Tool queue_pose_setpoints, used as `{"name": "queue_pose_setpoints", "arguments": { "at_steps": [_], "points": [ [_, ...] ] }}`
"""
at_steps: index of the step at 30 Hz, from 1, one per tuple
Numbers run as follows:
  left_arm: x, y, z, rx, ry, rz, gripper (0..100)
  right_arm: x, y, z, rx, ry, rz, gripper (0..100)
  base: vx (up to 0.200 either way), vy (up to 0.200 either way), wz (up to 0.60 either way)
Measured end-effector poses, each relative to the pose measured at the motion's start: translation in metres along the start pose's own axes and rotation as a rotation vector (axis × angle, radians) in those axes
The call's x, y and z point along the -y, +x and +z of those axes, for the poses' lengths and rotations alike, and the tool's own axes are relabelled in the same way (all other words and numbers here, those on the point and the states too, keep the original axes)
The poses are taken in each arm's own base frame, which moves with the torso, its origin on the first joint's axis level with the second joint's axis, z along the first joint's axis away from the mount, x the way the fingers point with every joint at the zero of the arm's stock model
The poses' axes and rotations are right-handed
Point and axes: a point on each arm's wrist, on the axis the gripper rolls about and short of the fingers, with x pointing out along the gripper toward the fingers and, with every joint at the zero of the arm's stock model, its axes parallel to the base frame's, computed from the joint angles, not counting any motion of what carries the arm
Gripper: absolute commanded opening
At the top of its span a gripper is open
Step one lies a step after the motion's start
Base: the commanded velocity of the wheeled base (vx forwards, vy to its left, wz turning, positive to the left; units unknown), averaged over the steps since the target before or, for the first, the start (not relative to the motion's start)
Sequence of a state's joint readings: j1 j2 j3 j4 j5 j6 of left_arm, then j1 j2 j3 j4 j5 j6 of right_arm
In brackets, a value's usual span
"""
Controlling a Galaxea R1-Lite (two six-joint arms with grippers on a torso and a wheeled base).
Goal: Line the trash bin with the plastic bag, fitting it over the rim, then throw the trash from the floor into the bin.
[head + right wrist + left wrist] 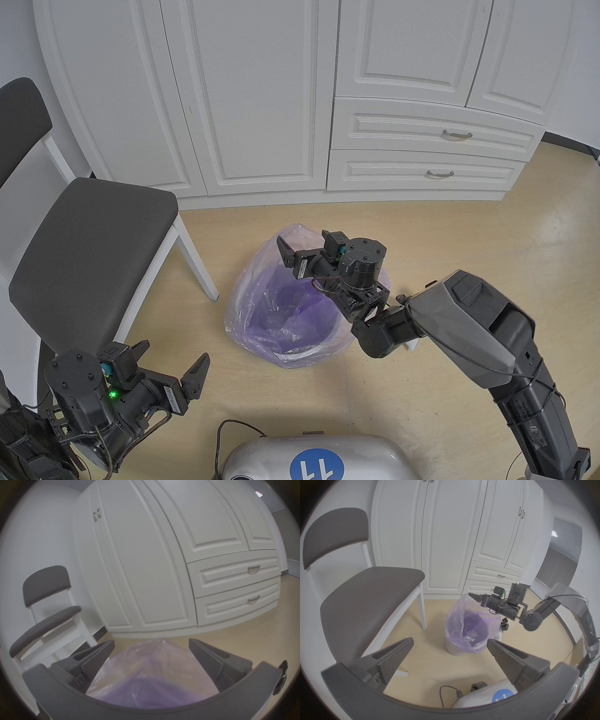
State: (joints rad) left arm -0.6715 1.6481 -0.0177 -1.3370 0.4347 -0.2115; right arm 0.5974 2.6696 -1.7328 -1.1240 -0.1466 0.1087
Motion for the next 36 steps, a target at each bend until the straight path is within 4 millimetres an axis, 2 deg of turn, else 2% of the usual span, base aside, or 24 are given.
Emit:
{"name": "queue_pose_setpoints", "arguments": {
  "at_steps": [10, 17, 25, 29, 36],
  "points": [
    [0.015, 0.014, -0.012, 0.026, 0.022, 0.073, 100, 0.014, -0.055, 0.019, -0.173, -0.024, 0.001, 100, 0.0, 0.0, 0.0],
    [0.021, 0.017, -0.019, 0.014, 0.044, 0.076, 100, 0.027, -0.104, 0.036, -0.249, -0.034, -0.068, 100, 0.0, 0.0, 0.0],
    [0.029, 0.022, -0.012, 0.051, 0.112, 0.053, 100, 0.038, -0.159, 0.053, -0.211, 0.031, -0.178, 100, 0.0, 0.0, 0.0],
    [0.04, 0.043, -0.001, 0.103, 0.172, 0.039, 100, 0.043, -0.172, 0.058, -0.208, 0.049, -0.205, 100, 0.0, 0.0, 0.0],
    [0.066, 0.105, 0.014, 0.14, 0.247, 0.055, 100, 0.047, -0.175, 0.06, -0.195, 0.08, -0.224, 100, 0.0, 0.0, 0.0]
  ]
}}
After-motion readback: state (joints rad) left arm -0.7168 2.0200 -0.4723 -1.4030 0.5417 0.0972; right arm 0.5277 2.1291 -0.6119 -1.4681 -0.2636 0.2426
